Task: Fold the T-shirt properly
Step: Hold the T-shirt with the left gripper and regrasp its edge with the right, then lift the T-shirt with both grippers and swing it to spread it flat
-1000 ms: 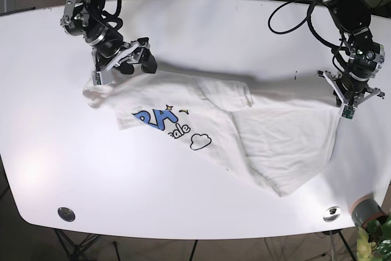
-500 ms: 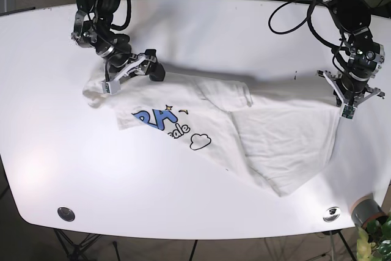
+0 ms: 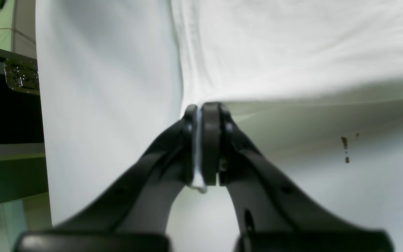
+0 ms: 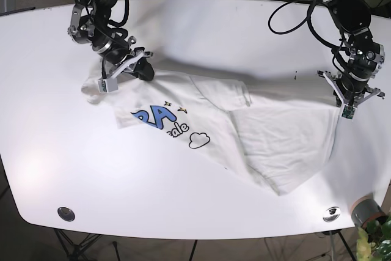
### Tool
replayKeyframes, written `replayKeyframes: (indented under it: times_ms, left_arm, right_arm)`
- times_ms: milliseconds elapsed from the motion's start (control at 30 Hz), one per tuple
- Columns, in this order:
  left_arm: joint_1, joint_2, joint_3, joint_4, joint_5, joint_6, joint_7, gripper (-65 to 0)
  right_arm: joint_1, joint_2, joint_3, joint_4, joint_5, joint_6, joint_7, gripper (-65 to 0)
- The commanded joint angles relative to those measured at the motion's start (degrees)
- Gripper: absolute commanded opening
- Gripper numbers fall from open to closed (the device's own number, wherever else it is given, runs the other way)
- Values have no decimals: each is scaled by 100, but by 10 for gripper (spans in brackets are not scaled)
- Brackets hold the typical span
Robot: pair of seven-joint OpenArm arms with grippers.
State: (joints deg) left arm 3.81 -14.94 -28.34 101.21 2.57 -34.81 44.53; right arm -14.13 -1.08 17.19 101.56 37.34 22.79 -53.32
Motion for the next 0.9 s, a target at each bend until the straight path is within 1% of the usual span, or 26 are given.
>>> replayKeyframes:
  times_ms: [0, 67, 133, 200, 267, 333, 367, 500, 600, 733, 867]
  left_arm:
    - [-87, -102, -37, 125, -24, 13, -89, -650]
    - [-96, -102, -45, 125, -24, 4, -89, -650]
    - [-104, -119, -45, 125, -24, -5, -89, -650]
    - [-113, -119, -63, 213, -24, -137, -89, -650]
    - [-192, -102, -168, 389, -6, -295, -62, -650]
    - [-263, -102, -265, 521, -6, -392, 140, -650]
    - [-368, -102, -318, 600, -24, -453, 386, -650]
    - [-878, -102, -353, 793, -15, -519, 966, -650]
    - [-1177, -128, -318, 952, 3, -519, 1300, -650]
    - [-1678, -137, -300, 1092, 11, -519, 1635, -650]
    - [-2126, -225, -72, 1101, 20, -519, 1802, -650]
  right_arm:
    - [-68, 25, 17, 653, 94, 29, -53, -631]
    - [-183, 33, 35, 1119, 121, 29, -290, -631]
    - [-253, 51, 35, 1374, 261, 20, -431, -631]
    - [-262, 86, 44, 1462, 551, 20, -545, -631]
    - [-227, 271, 237, 1453, 912, 12, -580, -631]
    - [-183, 359, 351, 1453, 1053, 12, -580, -631]
    - [-59, 403, 404, 1453, 1097, 12, -580, -631]
    - [424, 719, 510, 1444, 1079, 12, -580, -631]
    - [723, 860, 668, 1418, 1070, 20, -580, -631]
    - [1154, 1168, 685, 1216, 1070, 38, -580, -631]
    - [1716, 1379, 694, 829, 1070, 38, -580, -631]
